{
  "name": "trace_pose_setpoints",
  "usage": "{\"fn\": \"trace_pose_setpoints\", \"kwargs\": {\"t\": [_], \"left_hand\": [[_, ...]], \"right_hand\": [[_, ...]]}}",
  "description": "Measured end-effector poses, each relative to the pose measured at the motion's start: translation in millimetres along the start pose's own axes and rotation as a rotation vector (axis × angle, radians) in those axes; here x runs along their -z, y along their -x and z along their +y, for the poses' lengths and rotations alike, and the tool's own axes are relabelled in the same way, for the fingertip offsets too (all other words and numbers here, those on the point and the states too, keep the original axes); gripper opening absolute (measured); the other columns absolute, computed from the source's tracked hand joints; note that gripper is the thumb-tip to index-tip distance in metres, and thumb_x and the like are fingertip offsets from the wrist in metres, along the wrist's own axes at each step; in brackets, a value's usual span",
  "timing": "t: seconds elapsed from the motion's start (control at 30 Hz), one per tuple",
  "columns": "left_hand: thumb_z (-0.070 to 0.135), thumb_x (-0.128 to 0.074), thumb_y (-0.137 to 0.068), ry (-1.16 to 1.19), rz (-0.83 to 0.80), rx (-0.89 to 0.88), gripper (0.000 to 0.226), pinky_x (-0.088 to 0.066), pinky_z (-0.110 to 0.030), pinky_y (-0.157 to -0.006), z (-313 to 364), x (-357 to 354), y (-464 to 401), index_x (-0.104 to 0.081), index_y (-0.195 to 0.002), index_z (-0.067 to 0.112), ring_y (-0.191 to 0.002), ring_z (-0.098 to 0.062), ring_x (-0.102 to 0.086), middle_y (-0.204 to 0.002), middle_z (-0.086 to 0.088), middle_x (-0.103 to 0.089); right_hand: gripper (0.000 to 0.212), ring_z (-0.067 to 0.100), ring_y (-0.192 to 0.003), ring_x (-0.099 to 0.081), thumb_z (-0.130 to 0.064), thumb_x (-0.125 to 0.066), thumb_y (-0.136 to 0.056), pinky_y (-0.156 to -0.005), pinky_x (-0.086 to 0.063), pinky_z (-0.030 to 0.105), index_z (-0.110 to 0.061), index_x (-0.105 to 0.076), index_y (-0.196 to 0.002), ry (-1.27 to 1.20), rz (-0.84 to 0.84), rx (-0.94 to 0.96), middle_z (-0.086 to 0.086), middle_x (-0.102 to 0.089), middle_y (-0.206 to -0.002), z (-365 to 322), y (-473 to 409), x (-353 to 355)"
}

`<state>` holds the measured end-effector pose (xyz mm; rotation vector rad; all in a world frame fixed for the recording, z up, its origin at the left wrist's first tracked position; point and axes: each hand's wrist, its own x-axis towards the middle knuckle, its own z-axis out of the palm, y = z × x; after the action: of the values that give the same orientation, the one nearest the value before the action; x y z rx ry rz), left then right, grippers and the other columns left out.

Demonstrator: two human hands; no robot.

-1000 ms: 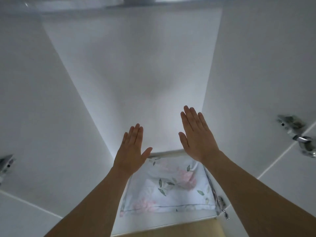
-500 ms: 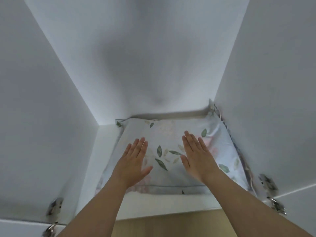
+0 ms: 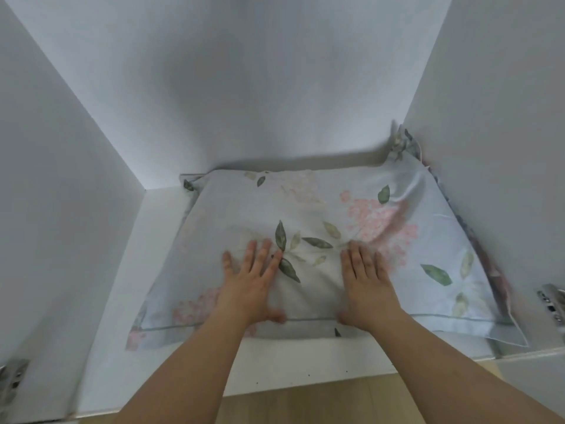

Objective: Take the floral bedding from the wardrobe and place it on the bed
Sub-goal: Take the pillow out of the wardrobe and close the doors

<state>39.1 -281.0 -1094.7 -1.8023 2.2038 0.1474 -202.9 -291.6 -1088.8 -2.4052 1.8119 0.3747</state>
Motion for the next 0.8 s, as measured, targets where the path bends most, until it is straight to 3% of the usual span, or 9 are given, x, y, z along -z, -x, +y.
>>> {"fn": "trace_pose_setpoints", "kwargs": {"t": [0.17,0.37,0.43,0.53,0.7,0.8], "left_hand": [[0.093,-0.048,-0.051,-0.051,-0.032,-0.024,0.141,0.007,-0.076,-0.103,-6,-21,-26,0.031,-0.146,0.026,-0.143,-0.031,0.029,-0.156,-0.003,0.034],[0.095,-0.037,-0.057,0.032,0.000,-0.063,0.129,-0.001,-0.072,-0.108,-11,-36,-38,0.019,-0.151,0.028,-0.148,-0.030,0.017,-0.161,0.000,0.022],[0.094,-0.029,-0.062,0.025,0.034,-0.077,0.121,-0.007,-0.073,-0.108,-13,-42,-41,0.011,-0.154,0.026,-0.149,-0.031,0.009,-0.163,-0.003,0.013],[0.088,-0.024,-0.073,0.004,0.134,-0.094,0.106,-0.023,-0.075,-0.101,-13,-51,-47,-0.021,-0.154,0.018,-0.146,-0.036,-0.022,-0.161,-0.008,-0.020],[0.065,-0.034,-0.084,-0.034,0.238,-0.049,0.084,-0.020,-0.076,-0.100,-1,-62,-48,-0.033,-0.150,0.012,-0.140,-0.041,-0.031,-0.156,-0.014,-0.031],[0.049,-0.033,-0.085,-0.026,0.212,-0.014,0.074,-0.022,-0.077,-0.099,10,-62,-43,-0.037,-0.148,0.011,-0.137,-0.043,-0.036,-0.153,-0.017,-0.035]], "right_hand": [[0.134,0.034,-0.146,0.017,-0.068,-0.066,-0.065,-0.119,0.006,0.051,-0.004,0.018,-0.149,0.011,-0.018,0.023,0.017,0.022,-0.157,4,-31,-19],[0.130,0.028,-0.149,-0.002,-0.077,-0.061,-0.061,-0.122,-0.001,0.044,-0.007,0.000,-0.153,-0.073,-0.022,0.095,0.013,0.001,-0.161,14,-54,-26],[0.123,0.031,-0.146,-0.021,-0.074,-0.064,-0.060,-0.120,-0.012,0.044,-0.003,-0.020,-0.150,-0.062,0.023,0.101,0.019,-0.020,-0.157,14,-59,-32],[0.109,0.035,-0.119,-0.059,-0.063,-0.081,-0.044,-0.103,-0.041,0.049,0.003,-0.057,-0.127,-0.075,0.103,0.090,0.023,-0.058,-0.130,14,-70,-46],[0.080,0.036,-0.108,-0.065,-0.034,-0.086,-0.050,-0.096,-0.049,0.049,0.004,-0.065,-0.118,-0.006,0.167,0.030,0.023,-0.065,-0.119,8,-75,-50],[0.053,0.039,-0.096,-0.069,-0.022,-0.066,-0.063,-0.087,-0.054,0.050,0.006,-0.070,-0.107,0.061,0.189,-0.001,0.027,-0.069,-0.107,-1,-68,-49]]}}
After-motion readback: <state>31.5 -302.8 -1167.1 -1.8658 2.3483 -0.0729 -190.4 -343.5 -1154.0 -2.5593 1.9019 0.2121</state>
